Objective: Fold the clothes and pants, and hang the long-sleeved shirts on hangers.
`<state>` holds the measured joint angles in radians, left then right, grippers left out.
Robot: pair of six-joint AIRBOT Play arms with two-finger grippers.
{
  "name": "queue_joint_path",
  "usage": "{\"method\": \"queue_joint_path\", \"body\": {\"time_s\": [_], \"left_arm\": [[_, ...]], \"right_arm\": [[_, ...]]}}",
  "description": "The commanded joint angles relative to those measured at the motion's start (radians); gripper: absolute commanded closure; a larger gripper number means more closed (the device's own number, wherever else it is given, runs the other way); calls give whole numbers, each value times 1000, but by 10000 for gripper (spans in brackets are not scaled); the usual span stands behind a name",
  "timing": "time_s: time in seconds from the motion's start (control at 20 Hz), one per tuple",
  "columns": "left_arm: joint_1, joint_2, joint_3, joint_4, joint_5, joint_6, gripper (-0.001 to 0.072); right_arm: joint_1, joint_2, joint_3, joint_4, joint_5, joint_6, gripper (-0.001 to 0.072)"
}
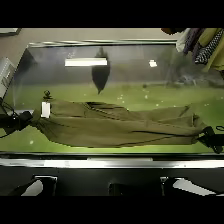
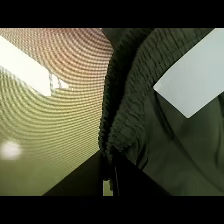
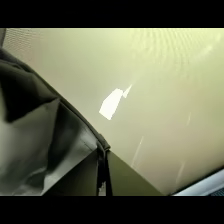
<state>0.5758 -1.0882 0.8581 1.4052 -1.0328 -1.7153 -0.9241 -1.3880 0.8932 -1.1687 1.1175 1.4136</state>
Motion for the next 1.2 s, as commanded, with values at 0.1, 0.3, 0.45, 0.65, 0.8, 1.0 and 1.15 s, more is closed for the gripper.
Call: {"method": "queue_joint_path", "body": {"time_s": [0.1,0.3,0.45,0.65,0.8,1.0,1.15], "left_arm": [[17,0,73,28,-215,68,675],[21,7,164,211,-451,65,676],[21,13,169,253,-465,39,676],[21,9,151,333,-497,39,676],[14,9,102,324,-485,39,676],[-23,9,-16,323,-426,29,676],[-24,9,-49,323,-388,-6,676]], "right_arm": [[0,151,7,-164,66,86,684],[-1,275,11,-402,107,221,684],[-1,295,18,-443,163,238,684],[-1,295,17,-527,238,274,684],[-1,292,15,-505,221,274,684],[0,291,-3,-462,144,274,684],[0,283,-17,-463,77,275,684]]}}
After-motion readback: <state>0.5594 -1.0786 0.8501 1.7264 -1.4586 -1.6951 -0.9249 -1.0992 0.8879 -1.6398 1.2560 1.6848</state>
